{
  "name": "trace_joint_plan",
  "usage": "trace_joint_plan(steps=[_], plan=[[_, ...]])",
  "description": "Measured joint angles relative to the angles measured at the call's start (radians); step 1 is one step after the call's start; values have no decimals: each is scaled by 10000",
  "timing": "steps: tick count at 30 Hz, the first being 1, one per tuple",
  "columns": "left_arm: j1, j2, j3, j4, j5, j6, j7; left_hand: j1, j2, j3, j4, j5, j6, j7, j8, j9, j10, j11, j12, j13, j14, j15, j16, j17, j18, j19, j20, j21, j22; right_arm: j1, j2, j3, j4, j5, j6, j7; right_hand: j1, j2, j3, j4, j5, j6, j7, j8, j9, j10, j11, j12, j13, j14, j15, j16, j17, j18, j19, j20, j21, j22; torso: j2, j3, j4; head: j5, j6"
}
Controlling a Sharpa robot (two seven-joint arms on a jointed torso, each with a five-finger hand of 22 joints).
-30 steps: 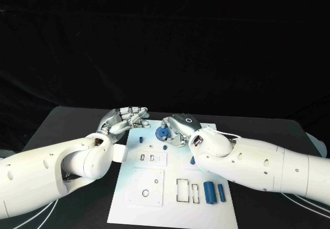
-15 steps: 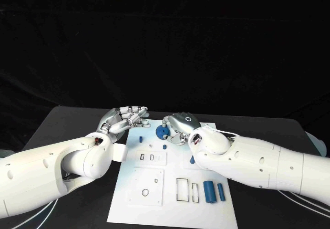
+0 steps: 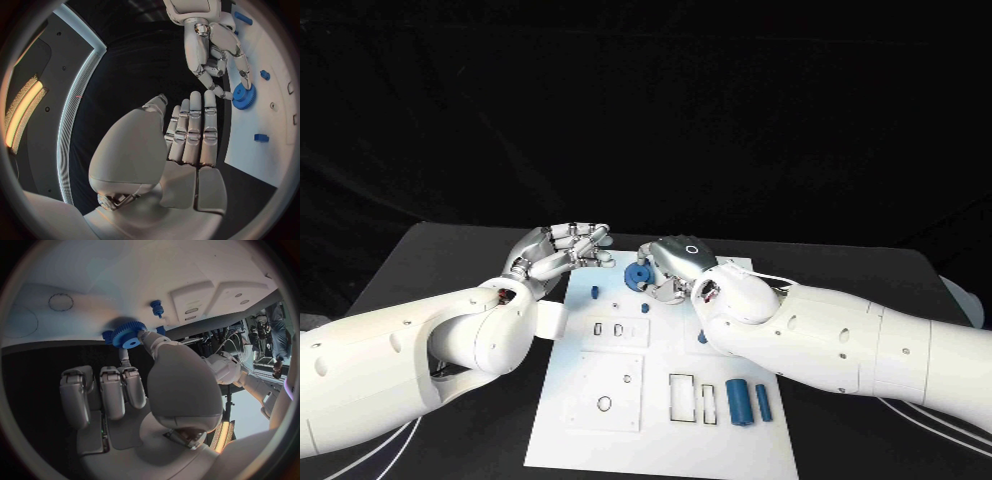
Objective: Assemble the parts on the task board
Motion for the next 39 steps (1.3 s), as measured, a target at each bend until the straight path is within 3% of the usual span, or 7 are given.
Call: trace_joint_plan(steps=[3, 17, 21, 26, 29, 33, 39], plan=[[0, 0, 0, 0, 0, 4, -3, 0, 0, 0, 0, 0, 0, 0, 0, 0, 0, 0, 0, 0, 0, 0, 0, 15, -1, 0, 0, 39, -1, -2, 25, -5, -12, 1, 41, -6, -128, 3, -53, 54, -189, -81, 80, -147, -61, 17, 36, -71, 0, 0, 0, 0, 0, 0, 0, 0, 0, 0, 0, 0, -1, 1, 9], [0, -14, 0, 4, 0, 16, -23, 0, 0, 0, 0, -44, 0, 0, 0, 0, 0, 0, 0, 0, 0, 0, 0, 14, 0, 0, 0, 39, 4, -1, 101, -7, -76, 12, 293, -48, -173, -36, -203, 204, -292, -195, 120, -348, -129, -10, 81, -117, -2, -2, 74, 0, -1, 0, 0, 76, 0, -2, 2, 3, 5, 1, 4], [0, -19, 0, 5, 0, 17, -27, 0, 0, 0, 0, -44, 0, 0, 0, 0, 0, 0, 0, 0, 0, 0, 0, 14, -1, 0, 0, 39, 7, -1, 78, -7, -64, 26, 384, -49, -334, -80, -341, 377, -327, -195, 120, -396, -129, -10, 81, -117, -2, -1, 74, 0, 6, -1, 0, 76, 0, -3, 0, 4, 2, 10, 2], [0, -22, 0, 6, 0, 19, -34, 0, 0, 0, 0, -44, 0, 0, 0, 0, 0, 0, 0, 0, 0, 0, 0, 14, 0, 0, 0, 39, 6, 0, -47, -7, 30, 59, 485, -48, -563, 70, -494, 658, -327, -147, 72, -454, -129, -10, 81, -117, -3, -1, 73, 0, 7, -1, 0, 76, 0, -4, -1, 4, -1, 18, 25], [0, -21, 0, 6, 0, 21, -37, 0, 0, 0, 0, -44, 0, 0, 0, 0, 0, 0, 0, 0, 0, 0, 0, 13, -1, 0, 0, 39, 5, 0, -280, -6, 184, 119, 370, -29, -593, 100, -499, 664, -327, -108, 109, -454, -128, -10, 81, -116, -3, -1, 73, 0, 6, 0, 0, 75, 0, -4, -7, 11, -1, -6, 53], [1, -37, 0, 2, 0, 23, -41, 0, 0, 0, 0, -44, 0, 0, 0, 0, 0, 0, 0, 0, 0, 0, 0, 13, 0, 0, 0, 39, 5, 49, -845, 8, 580, 394, -157, 153, -593, 100, -514, 679, -286, -108, 109, -544, -128, -10, 81, -116, -4, -1, 73, 0, 6, 0, 0, 75, 0, -4, -17, 17, -17, -20, 78], [1, -68, -3, -4, 0, 28, -47, 0, 0, 0, 0, -44, 0, -1, 0, 0, 0, 0, 0, 0, 0, 0, 0, 12, -1, 0, 0, 39, 4, 478, -2253, 58, 1317, 1902, -735, 1397, -126, 189, -226, 394, -243, -152, 153, -727, -154, -11, 153, -177, -4, -1, 73, 0, 5, -1, 0, 147, 0, -5, -65, 30, -93, -53, 96]])
